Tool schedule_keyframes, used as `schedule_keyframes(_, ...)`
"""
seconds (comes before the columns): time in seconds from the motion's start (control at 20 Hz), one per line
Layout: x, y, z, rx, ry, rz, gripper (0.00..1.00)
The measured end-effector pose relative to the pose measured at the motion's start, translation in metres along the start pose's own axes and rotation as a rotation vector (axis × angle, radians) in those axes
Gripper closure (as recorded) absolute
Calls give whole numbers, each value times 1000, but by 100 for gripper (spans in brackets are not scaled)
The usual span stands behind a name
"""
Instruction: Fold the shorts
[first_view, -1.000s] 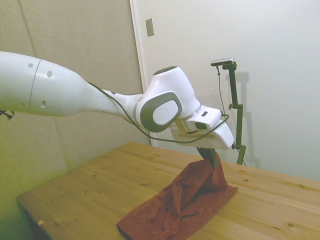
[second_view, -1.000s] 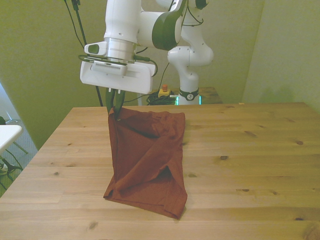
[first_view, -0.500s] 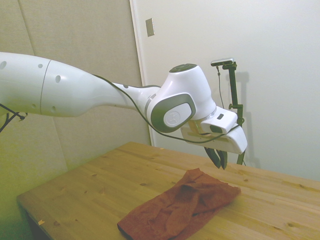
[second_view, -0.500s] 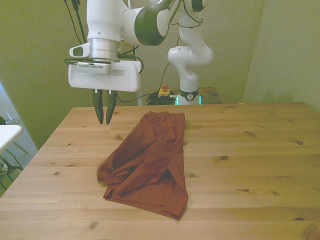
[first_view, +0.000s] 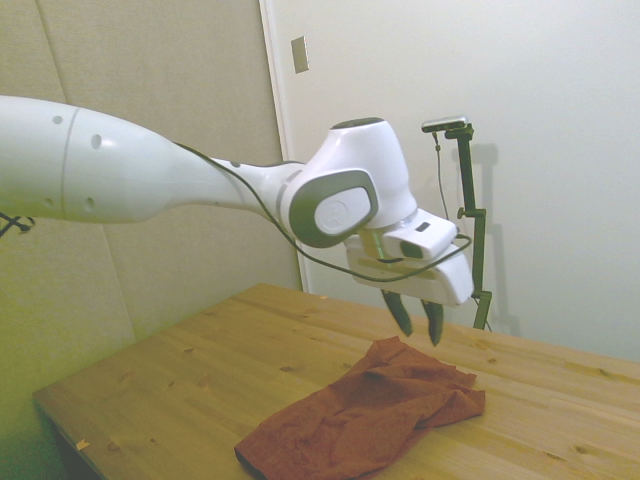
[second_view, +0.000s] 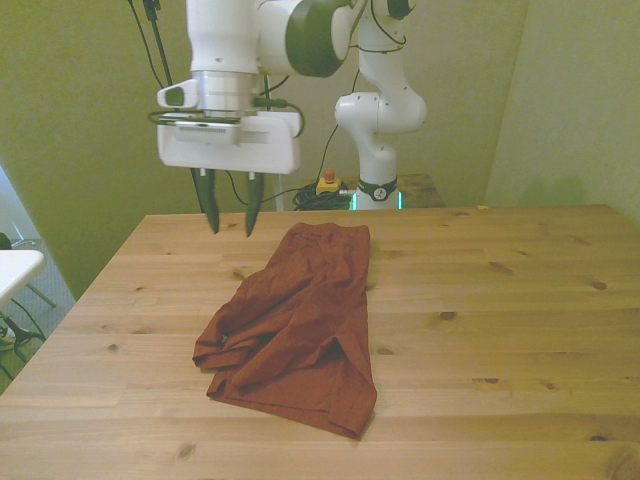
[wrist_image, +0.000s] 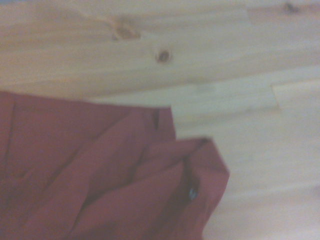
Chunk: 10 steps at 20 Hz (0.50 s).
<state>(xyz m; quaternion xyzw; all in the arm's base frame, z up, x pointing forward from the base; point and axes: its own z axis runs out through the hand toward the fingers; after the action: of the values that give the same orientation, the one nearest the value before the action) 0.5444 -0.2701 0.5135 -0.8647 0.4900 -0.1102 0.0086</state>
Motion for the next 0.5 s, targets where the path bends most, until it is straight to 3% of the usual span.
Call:
schedule_keyframes(0.2,-117,-29,3,-94,-105,-84,0)
schedule_keyframes(0.5,-308,-46,-5,-171,-99,-237,0)
